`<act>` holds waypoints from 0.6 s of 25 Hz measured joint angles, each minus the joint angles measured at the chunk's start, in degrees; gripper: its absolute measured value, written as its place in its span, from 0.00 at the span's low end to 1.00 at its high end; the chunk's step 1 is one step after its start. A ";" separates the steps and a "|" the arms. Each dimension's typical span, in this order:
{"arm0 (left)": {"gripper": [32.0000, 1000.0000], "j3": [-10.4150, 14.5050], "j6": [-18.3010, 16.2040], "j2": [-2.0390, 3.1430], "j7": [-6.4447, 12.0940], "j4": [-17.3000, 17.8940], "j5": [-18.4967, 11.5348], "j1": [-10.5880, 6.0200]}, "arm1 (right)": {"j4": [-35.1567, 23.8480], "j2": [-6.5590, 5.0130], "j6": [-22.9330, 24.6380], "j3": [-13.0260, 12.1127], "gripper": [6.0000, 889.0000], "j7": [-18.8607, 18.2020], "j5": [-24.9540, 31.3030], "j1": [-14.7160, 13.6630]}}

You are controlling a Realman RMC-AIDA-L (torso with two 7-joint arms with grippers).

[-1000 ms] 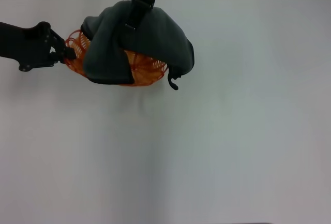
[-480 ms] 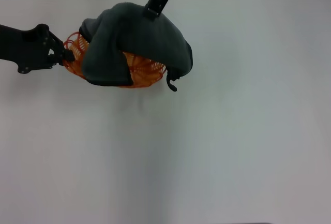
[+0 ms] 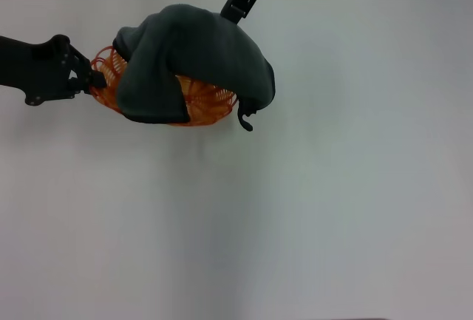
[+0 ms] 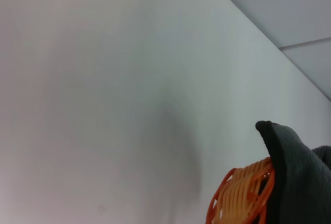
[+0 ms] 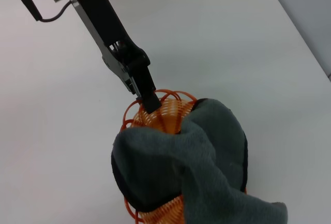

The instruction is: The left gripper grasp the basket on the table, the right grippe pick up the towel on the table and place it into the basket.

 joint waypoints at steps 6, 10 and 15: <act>0.08 0.00 0.00 0.00 0.00 0.00 0.00 0.00 | -0.04 -0.03 -0.05 0.00 0.99 0.68 -0.16 -0.18; 0.08 0.00 0.00 0.00 0.00 0.00 0.00 0.00 | -0.11 -0.03 -0.05 0.00 0.99 0.75 -0.59 -0.14; 0.08 0.00 0.00 0.00 0.00 0.00 0.00 0.00 | -0.15 0.01 -0.05 0.00 0.99 0.73 -0.61 0.00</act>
